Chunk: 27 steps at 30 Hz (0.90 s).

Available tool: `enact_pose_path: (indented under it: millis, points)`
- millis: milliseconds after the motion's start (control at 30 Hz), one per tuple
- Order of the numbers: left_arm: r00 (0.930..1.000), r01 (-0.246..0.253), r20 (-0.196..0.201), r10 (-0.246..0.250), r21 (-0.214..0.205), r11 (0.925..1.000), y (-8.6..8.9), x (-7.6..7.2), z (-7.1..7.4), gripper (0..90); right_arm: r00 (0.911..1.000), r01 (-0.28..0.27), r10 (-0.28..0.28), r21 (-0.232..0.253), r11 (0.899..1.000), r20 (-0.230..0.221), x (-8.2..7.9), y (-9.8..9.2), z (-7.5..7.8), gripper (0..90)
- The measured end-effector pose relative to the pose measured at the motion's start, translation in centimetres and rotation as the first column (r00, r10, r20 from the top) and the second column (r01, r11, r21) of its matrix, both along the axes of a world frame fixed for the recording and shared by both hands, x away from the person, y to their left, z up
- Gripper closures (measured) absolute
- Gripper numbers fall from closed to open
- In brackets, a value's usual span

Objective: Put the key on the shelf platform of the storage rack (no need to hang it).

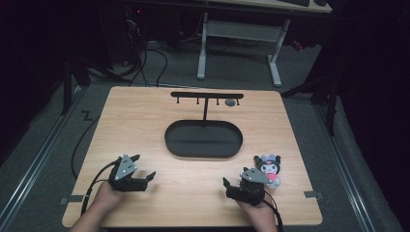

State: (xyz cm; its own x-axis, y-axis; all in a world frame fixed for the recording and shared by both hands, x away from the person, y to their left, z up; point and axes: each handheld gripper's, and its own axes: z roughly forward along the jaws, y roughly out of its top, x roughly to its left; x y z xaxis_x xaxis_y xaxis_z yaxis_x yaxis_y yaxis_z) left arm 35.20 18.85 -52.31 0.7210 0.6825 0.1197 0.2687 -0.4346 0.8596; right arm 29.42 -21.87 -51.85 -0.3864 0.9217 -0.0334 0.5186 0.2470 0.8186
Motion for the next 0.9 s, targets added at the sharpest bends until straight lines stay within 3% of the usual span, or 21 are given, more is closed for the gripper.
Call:
enact_pose_path:
  millis: [267,733,900]
  points:
    - [1.0,0.002,0.001,-0.002,-0.002,1.0,0.0,-0.01,0.0,15.4,0.9998,0.007,-0.007,0.013,1.0,0.018,-0.1,-0.28,-0.05,14.2]
    - [1.0,-0.002,-0.004,0.002,-0.001,1.0,-0.04,0.09,0.01,15.4,0.9999,0.009,-0.008,0.032,0.999,-0.014,-0.11,-0.5,-0.31,14.2]
    - [1.0,-0.001,-0.004,0.001,-0.001,1.0,-0.03,0.09,0.01,15.3,1.0,0.008,-0.008,0.035,0.999,-0.005,-0.13,-0.48,-0.26,13.9]
